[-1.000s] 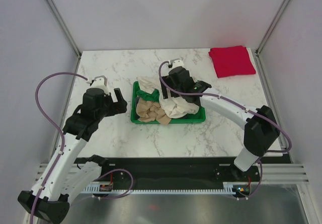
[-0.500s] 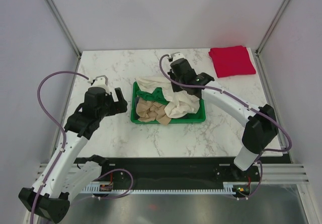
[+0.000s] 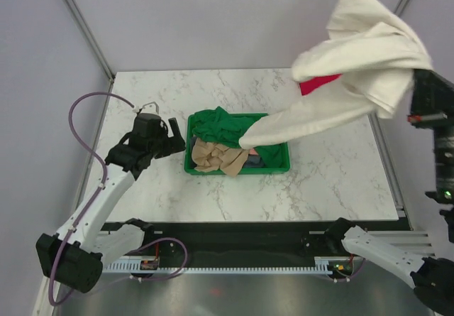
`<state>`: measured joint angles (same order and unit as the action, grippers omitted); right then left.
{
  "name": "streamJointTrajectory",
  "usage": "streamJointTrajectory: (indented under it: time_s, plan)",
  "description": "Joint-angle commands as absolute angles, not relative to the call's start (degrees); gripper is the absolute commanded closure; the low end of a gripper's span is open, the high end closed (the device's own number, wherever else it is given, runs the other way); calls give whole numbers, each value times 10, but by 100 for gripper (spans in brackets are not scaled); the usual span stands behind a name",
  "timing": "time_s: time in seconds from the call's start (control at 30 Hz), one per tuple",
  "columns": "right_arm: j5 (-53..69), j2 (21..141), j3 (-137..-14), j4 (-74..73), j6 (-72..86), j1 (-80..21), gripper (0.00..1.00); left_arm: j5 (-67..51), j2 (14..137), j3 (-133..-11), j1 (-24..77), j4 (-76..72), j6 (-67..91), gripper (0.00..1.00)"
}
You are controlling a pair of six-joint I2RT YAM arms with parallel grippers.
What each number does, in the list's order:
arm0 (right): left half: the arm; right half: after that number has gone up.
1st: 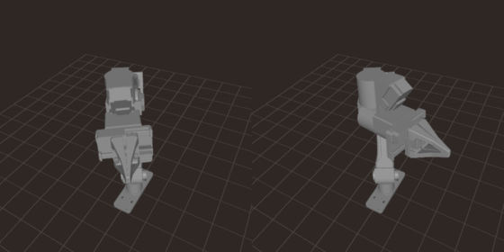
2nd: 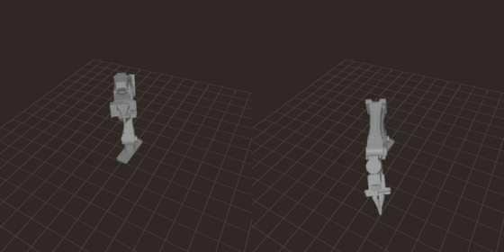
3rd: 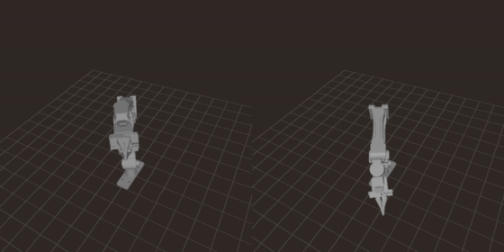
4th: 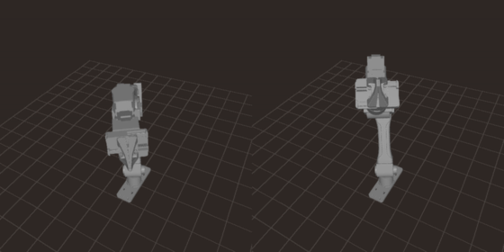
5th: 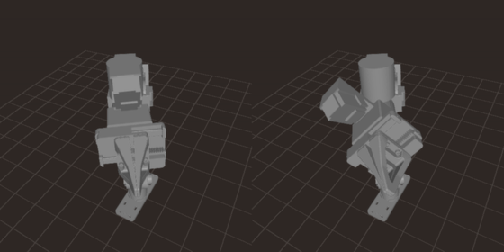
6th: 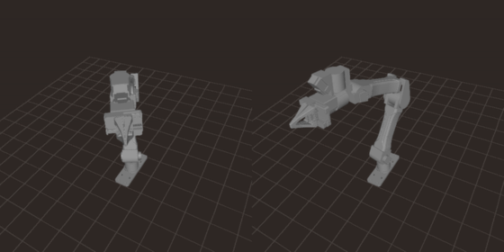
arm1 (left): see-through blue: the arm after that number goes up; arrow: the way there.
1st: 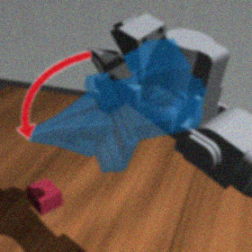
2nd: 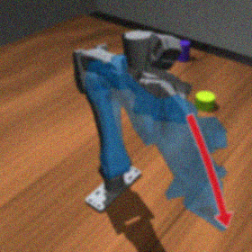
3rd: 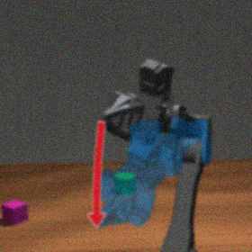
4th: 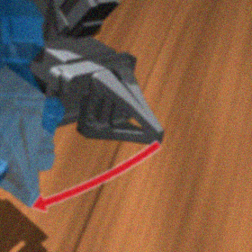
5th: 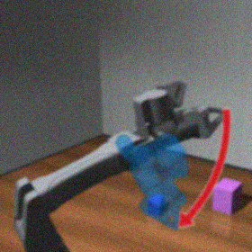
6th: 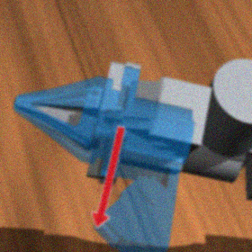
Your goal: Fold and stack the t-shirts
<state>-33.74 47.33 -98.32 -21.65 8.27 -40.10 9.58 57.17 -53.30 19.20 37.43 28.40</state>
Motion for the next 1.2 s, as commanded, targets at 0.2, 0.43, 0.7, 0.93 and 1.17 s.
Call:
streamJointTrajectory:
  time_s: [0.2, 0.43, 0.7, 0.93, 1.17]
  plan:
    - [-392, 438, -860, -277, 87, -400, 100, 171, 835, -626, 181, 281, 314, 15]
    - [-354, 418, -835, -315, 110, -401, 100, 127, 1059, -756, 158, 277, 295, 43]
    - [-340, 409, -814, -323, 119, -402, 100, -39, 1103, -761, -29, 281, 394, 98]
    - [-307, 420, -774, -316, 143, -401, 100, -93, 1064, -726, -202, 255, 520, 98]
    - [-293, 421, -746, -309, 153, -401, 100, -107, 1043, -707, -275, 233, 611, 98]
